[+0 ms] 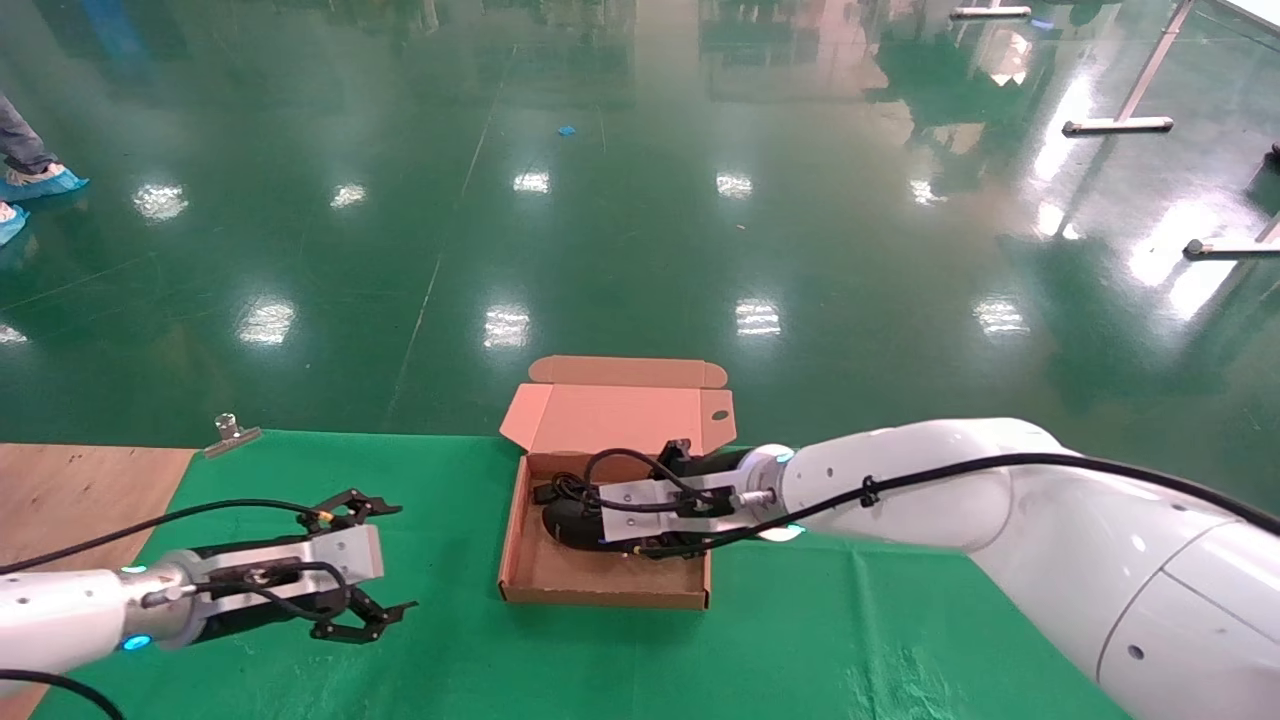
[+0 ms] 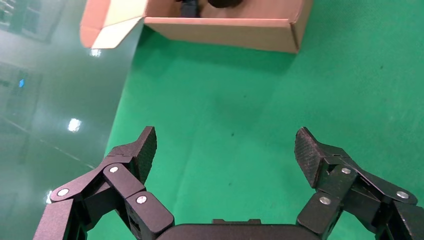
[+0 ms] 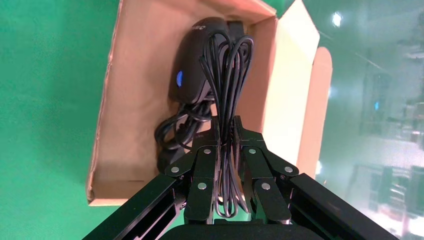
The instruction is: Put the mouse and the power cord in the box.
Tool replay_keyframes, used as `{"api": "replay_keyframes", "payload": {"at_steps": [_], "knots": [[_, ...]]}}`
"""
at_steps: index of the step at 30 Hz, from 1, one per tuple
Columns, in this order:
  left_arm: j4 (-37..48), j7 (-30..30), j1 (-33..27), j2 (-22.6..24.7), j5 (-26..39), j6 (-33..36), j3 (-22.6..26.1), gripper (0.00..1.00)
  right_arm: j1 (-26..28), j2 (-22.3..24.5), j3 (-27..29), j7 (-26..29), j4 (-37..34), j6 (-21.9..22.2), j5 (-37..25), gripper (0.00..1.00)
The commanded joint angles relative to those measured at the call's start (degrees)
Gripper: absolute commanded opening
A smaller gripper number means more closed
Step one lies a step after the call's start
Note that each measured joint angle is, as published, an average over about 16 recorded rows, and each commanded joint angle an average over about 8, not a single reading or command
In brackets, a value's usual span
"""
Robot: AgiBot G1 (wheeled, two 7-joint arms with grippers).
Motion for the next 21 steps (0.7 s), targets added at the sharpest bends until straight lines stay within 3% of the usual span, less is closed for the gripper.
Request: {"api": "replay_keyframes", "payload": {"at_steps": [1, 11, 21], "knots": [[1.7, 0.9, -0.2, 1.3, 0.0, -0.1, 0.0, 1.00, -0.4, 0.0, -0.4, -0.5, -0.5, 0.5, 0.7, 1.00], [8.2, 4.8, -0.6, 5.1, -0.8, -0.5, -0.6, 1.00, -0.2, 0.0, -1.7, -2.9, -1.4, 1.0, 4.2, 1.00], [10.1, 6.3, 0.0, 6.0, -4.5, 2.6, -3.0, 1.00, -0.2, 0.0, -2.4, -3.8, -1.8, 1.3, 5.8, 1.00]]}}
